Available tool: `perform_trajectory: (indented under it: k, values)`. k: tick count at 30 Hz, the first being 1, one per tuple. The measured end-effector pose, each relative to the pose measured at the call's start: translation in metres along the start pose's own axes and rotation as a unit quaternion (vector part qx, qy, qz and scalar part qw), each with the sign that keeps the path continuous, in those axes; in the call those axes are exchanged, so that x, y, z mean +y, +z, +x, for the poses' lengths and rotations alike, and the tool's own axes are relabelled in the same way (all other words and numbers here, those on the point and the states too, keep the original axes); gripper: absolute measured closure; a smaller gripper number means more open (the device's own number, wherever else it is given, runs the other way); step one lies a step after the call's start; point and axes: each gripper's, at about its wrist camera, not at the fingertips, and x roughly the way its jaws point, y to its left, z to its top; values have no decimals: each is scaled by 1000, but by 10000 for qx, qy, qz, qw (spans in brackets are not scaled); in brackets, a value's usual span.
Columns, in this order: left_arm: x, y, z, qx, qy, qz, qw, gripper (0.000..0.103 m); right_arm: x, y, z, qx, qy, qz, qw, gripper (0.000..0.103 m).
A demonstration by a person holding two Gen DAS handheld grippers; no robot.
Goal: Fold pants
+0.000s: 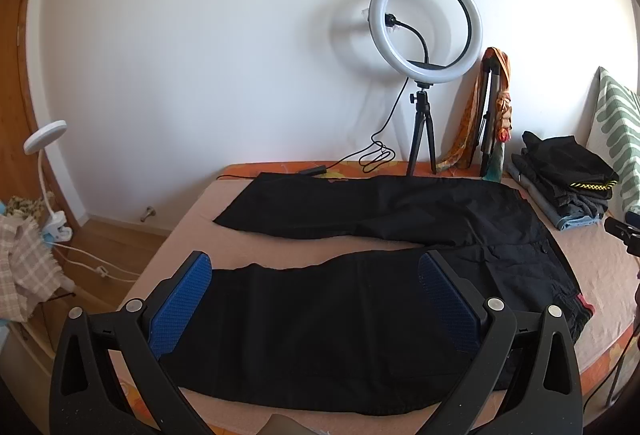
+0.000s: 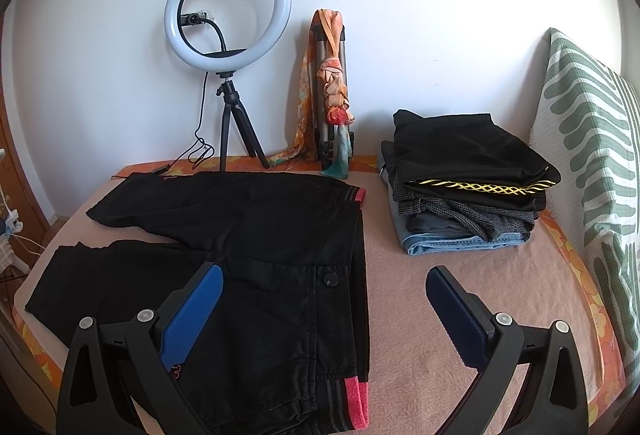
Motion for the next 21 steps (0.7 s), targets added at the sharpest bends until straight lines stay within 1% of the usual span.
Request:
perform_trajectory:
  k: [21]
  values:
    - [-1,-2,2,4,20,24,10000,0,3,-2,1,30,45,1,10000,0]
